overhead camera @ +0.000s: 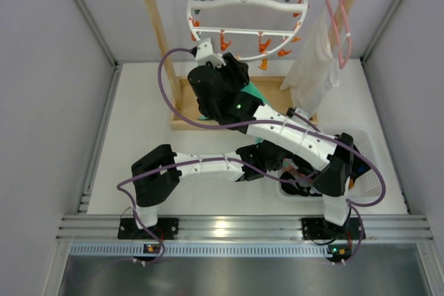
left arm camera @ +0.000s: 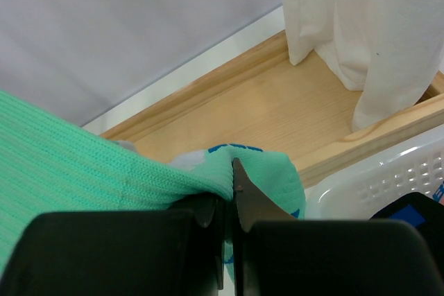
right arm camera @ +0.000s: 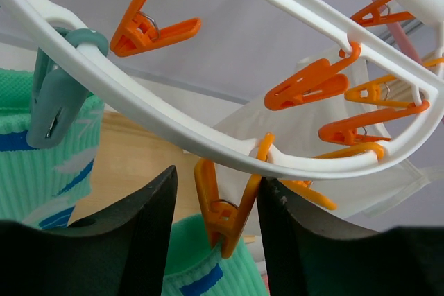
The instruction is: Remove the socks clipped to the hanger
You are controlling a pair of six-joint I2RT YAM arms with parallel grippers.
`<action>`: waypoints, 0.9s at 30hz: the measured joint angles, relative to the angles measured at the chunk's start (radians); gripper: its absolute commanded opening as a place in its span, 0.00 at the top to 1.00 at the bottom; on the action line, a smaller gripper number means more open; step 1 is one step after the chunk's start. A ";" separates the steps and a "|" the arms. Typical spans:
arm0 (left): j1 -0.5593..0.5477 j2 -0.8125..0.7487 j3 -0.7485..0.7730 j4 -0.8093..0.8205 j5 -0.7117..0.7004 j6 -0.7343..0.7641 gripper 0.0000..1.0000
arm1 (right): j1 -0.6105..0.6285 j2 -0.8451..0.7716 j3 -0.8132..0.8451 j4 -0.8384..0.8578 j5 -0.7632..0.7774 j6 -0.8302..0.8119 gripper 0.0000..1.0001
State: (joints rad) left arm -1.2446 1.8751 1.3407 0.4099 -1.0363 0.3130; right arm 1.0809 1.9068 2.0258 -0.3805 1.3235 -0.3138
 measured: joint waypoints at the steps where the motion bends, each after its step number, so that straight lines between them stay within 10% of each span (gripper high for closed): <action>1: 0.000 0.000 0.000 0.000 0.000 0.000 1.00 | -0.001 0.000 -0.004 0.014 0.004 -0.008 0.55; 17: 0.002 -0.001 -0.021 0.001 -0.004 -0.017 1.00 | -0.004 0.000 -0.019 0.086 0.017 -0.049 1.00; 27: 0.006 -0.119 -0.254 -0.006 -0.023 -0.138 1.00 | -0.004 0.000 -0.019 0.079 -0.024 0.016 0.98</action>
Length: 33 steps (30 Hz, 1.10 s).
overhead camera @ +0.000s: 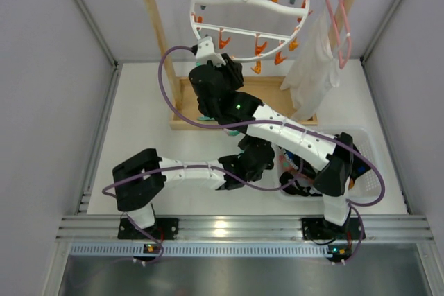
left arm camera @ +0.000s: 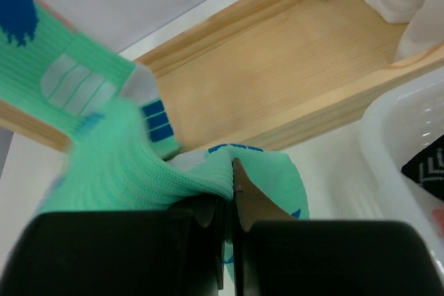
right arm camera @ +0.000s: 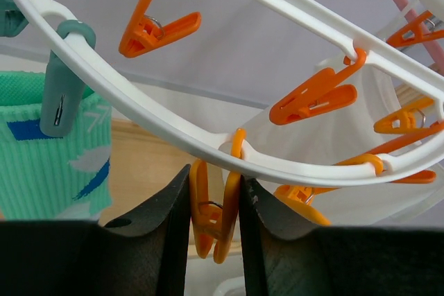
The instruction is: Remove the socks clipped to the hanger
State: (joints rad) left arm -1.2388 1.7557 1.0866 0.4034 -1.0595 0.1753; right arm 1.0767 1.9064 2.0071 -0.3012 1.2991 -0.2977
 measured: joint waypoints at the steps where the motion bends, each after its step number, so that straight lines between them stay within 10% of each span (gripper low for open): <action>1: -0.002 -0.021 -0.027 -0.002 -0.005 -0.017 1.00 | 0.000 0.000 0.000 -0.002 -0.005 0.006 0.96; 13: -0.119 -0.339 -0.257 -0.100 -0.002 -0.278 1.00 | 0.000 -0.025 0.010 -0.174 -0.138 0.177 0.26; 22: -0.158 -0.592 -0.351 -0.207 0.182 -0.415 1.00 | 0.012 -0.237 -0.056 -0.346 -0.321 0.298 0.01; 33: -0.163 -0.656 -0.259 -0.256 0.569 -0.508 1.00 | 0.007 -0.662 -0.204 -0.555 -0.775 0.397 0.01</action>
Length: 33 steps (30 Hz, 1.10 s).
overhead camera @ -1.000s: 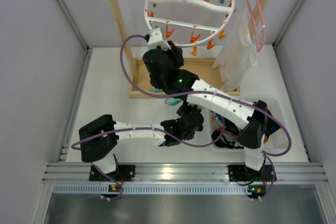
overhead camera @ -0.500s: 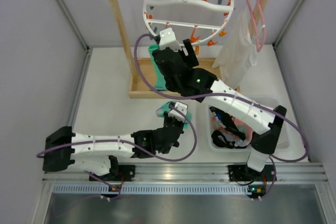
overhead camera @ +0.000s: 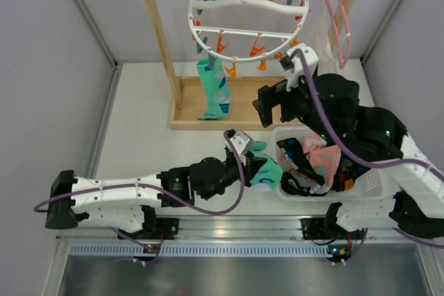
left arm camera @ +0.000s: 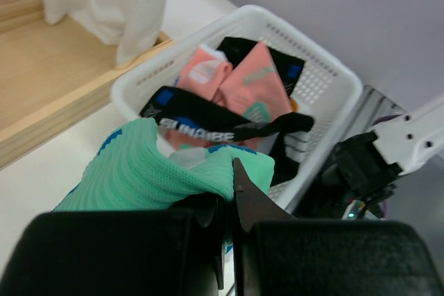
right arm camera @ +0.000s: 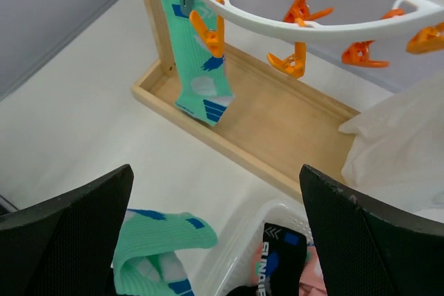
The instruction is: Remove the socks clipped to the hanger
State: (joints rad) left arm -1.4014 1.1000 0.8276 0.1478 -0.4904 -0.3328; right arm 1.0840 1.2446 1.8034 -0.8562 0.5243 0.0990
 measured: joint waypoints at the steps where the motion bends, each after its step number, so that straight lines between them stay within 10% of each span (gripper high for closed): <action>1: 0.000 0.016 0.025 -0.002 0.020 -0.002 1.00 | 0.000 -0.032 -0.004 -0.013 -0.011 0.006 0.01; 22: 0.119 0.777 0.889 -0.105 0.401 -0.013 1.00 | -0.001 -0.383 -0.024 -0.049 0.154 0.069 0.01; 33: 0.176 1.194 1.017 -0.121 0.486 -0.100 1.00 | -0.001 -0.417 -0.176 -0.016 0.169 0.074 0.01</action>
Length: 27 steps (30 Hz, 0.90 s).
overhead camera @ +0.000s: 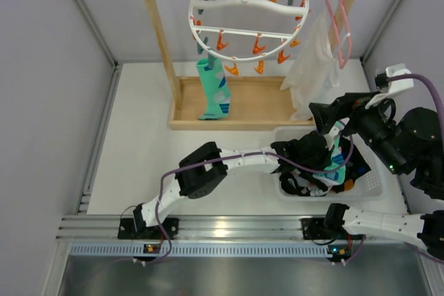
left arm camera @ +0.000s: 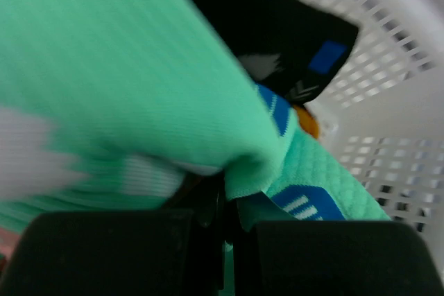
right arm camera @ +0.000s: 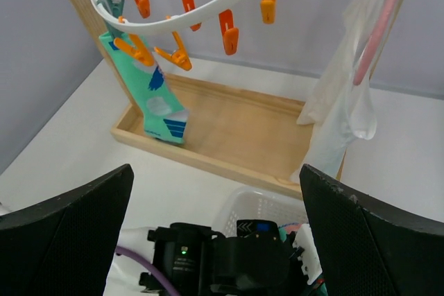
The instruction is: Remove the socks clipped to the hanger
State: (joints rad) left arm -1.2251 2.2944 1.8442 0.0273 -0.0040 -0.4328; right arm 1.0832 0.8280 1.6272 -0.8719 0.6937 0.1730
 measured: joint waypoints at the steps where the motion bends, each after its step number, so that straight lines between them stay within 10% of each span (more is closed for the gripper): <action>1: 0.003 0.030 0.000 -0.005 0.011 -0.012 1.00 | 0.000 -0.004 -0.016 0.006 -0.001 0.003 0.00; 14: 0.007 0.076 -0.016 0.005 0.024 -0.090 0.98 | 0.000 -0.086 -0.089 0.041 -0.008 0.031 0.01; 27: -0.005 -0.117 -0.102 -0.029 -0.064 -0.009 0.39 | 0.000 -0.071 -0.089 0.042 -0.002 0.032 0.01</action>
State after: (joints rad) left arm -1.2304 2.1777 1.7424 -0.0017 -0.0685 -0.4416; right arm 1.0832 0.7567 1.5387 -0.8295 0.6914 0.2054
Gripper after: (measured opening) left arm 0.562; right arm 0.993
